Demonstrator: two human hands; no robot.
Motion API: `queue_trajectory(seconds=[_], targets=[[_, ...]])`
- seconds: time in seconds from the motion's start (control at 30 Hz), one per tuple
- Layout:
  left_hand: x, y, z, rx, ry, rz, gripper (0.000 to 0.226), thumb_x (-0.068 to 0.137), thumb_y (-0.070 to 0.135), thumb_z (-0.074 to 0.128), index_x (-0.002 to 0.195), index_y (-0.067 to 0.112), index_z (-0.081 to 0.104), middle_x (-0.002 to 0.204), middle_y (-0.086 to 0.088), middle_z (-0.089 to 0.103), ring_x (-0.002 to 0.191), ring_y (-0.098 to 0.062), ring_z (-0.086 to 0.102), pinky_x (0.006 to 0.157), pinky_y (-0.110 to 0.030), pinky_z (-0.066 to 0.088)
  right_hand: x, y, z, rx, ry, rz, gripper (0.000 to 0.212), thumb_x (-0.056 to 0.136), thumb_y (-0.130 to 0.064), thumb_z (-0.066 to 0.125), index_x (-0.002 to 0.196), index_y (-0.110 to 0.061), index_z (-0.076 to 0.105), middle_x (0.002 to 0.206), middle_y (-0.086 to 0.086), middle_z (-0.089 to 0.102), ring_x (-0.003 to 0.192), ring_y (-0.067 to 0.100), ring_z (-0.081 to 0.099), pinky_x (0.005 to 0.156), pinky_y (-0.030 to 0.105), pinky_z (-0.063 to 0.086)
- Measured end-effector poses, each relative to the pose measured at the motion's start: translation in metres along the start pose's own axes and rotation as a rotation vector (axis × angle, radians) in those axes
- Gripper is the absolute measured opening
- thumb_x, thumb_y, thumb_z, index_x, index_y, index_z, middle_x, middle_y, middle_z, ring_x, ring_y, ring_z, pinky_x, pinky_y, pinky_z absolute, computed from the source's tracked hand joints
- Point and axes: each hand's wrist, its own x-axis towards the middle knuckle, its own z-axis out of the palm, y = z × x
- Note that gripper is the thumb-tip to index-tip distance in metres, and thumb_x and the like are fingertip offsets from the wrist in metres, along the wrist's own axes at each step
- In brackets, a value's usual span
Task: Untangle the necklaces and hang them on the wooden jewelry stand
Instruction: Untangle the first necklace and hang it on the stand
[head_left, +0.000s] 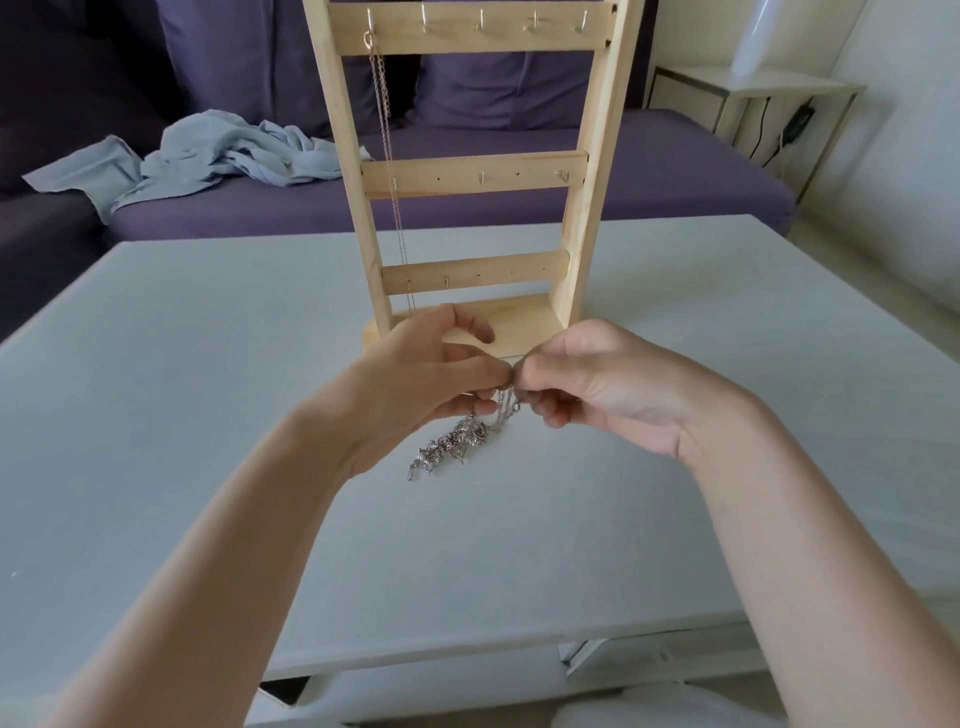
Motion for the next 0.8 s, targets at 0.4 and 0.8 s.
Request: queue_trajectory(seconds=[0.4, 0.8], targets=[[-0.001, -0.001, -0.005, 0.179, 0.091, -0.002, 0.014, 0.087, 0.002, 0.059, 0.091, 0.014, 0.063, 0.065, 0.006, 0.057, 0.061, -0.006, 0.047, 0.056, -0.013, 0.044, -0.004, 0.001, -0.006, -0.108, 0.012, -0.004, 0.014, 0.084, -0.002, 0.056, 0.07, -0.003, 0.058, 0.057, 0.0, 0.049, 0.053, 0.008, 0.043, 0.054, 0.018, 0.038], [0.002, -0.008, 0.005, 0.46, 0.181, 0.022, 0.016, 0.082, 0.021, 0.067, 0.071, 0.009, 0.07, 0.058, 0.0, 0.044, 0.054, -0.01, 0.037, 0.054, -0.02, 0.031, -0.002, 0.002, -0.002, -0.138, 0.114, -0.034, 0.008, 0.079, -0.002, 0.06, 0.071, -0.004, 0.062, 0.048, -0.008, 0.05, 0.046, 0.004, 0.044, 0.056, 0.02, 0.037]])
